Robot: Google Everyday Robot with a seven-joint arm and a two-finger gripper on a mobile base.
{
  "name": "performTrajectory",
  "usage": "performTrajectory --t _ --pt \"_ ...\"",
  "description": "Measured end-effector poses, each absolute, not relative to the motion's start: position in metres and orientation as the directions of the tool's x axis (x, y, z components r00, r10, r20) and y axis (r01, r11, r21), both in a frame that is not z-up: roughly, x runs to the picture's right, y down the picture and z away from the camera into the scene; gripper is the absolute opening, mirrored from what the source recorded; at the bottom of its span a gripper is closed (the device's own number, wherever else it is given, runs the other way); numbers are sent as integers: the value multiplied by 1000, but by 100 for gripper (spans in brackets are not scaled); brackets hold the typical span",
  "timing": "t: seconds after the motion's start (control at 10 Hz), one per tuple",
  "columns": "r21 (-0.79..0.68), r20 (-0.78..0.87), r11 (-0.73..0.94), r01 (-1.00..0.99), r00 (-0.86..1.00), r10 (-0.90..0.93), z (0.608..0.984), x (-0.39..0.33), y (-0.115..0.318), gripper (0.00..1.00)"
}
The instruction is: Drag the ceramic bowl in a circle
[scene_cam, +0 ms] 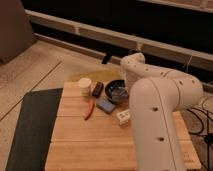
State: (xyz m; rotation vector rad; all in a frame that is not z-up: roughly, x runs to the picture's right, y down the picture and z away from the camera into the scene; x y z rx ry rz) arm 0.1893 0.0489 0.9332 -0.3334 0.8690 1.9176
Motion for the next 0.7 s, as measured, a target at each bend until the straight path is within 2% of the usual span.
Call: performTrajectory --t 0.2,0.4,0.7 --pt "446 -562 -280 -850 -509 652 936 196 53 63" --pt "443 -570 -282 -851 -511 644 940 197 56 80" --pt "441 -572 -284 -851 -511 642 940 196 56 80"
